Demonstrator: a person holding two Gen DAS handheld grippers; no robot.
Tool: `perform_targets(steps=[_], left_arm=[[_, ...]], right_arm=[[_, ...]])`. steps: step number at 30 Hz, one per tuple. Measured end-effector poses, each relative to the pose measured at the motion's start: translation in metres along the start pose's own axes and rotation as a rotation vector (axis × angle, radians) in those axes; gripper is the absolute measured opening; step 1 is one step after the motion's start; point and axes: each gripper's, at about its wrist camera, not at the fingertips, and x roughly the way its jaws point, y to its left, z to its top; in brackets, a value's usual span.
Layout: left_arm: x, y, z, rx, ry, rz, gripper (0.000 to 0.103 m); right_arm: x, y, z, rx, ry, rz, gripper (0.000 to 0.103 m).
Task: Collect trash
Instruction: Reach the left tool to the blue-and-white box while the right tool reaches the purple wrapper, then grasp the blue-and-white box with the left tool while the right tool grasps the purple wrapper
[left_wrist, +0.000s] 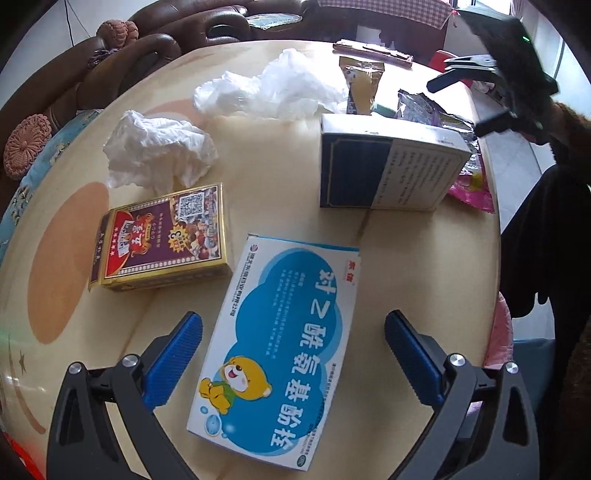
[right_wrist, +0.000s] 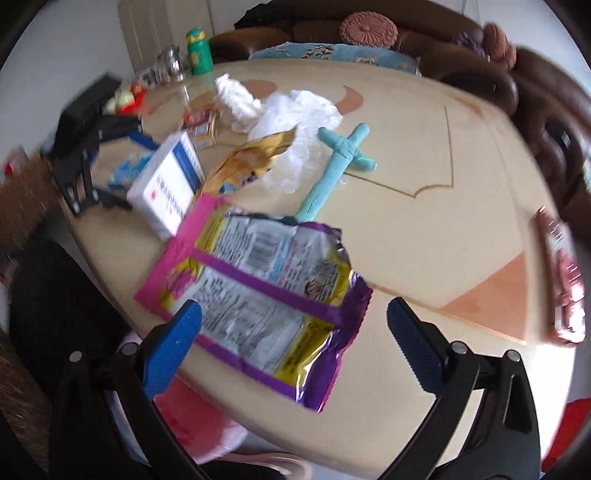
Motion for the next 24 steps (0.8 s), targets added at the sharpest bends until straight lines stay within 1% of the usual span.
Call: perform_targets(steps=[2, 3, 6, 10, 11, 12, 13, 14, 15, 16, 19, 20, 21, 22, 24], left_arm=[[0.001, -0.001, 0.003, 0.002, 0.0, -0.005, 0.097], [0.002, 0.0, 0.003, 0.001, 0.003, -0.01, 0.097], [0.003, -0.001, 0.005, 0.007, 0.005, -0.021, 0.096], [0.002, -0.003, 0.008, 0.014, 0.007, -0.035, 0.092], [0.001, -0.004, 0.007, 0.013, 0.01, -0.034, 0.091], [0.001, -0.006, 0.008, 0.016, 0.011, -0.033, 0.09], [0.002, -0.005, 0.009, 0.019, 0.012, -0.032, 0.088], [0.001, -0.006, 0.01, 0.024, 0.009, -0.029, 0.086], [0.0, -0.007, 0.011, 0.027, 0.01, -0.028, 0.085], [0.0, -0.007, 0.011, 0.03, 0.012, -0.025, 0.083], [0.0, -0.007, 0.013, 0.03, 0.017, -0.031, 0.08], [0.0, -0.007, 0.014, 0.031, 0.019, -0.029, 0.08], [0.0, -0.007, 0.015, 0.031, 0.021, -0.026, 0.08], [0.0, -0.007, 0.015, 0.032, 0.022, -0.023, 0.08], [-0.001, -0.008, 0.015, 0.04, 0.021, -0.012, 0.08]], right_arm=[[0.003, -0.013, 0.003, 0.056, -0.01, 0.052, 0.098], [0.006, -0.017, 0.001, 0.069, -0.004, 0.051, 0.098], [0.012, -0.019, 0.001, 0.068, 0.007, 0.075, 0.098], [0.015, -0.014, 0.002, 0.037, -0.002, 0.119, 0.097], [0.016, -0.013, 0.003, 0.034, -0.003, 0.128, 0.095], [0.017, -0.011, 0.003, 0.031, -0.005, 0.133, 0.089], [0.016, -0.01, 0.003, 0.029, -0.006, 0.136, 0.078], [0.015, -0.009, 0.004, 0.026, -0.01, 0.132, 0.039], [0.015, -0.01, 0.004, 0.034, -0.002, 0.111, 0.019], [0.016, -0.012, 0.004, 0.044, 0.0, 0.091, 0.019], [0.015, -0.011, 0.005, 0.042, 0.005, 0.089, 0.019], [0.014, -0.011, 0.005, 0.038, 0.008, 0.084, 0.022], [0.014, -0.009, 0.005, 0.038, 0.012, 0.089, 0.031], [0.014, -0.009, 0.005, 0.044, 0.012, 0.106, 0.035], [0.015, -0.009, 0.006, 0.056, 0.018, 0.144, 0.05]])
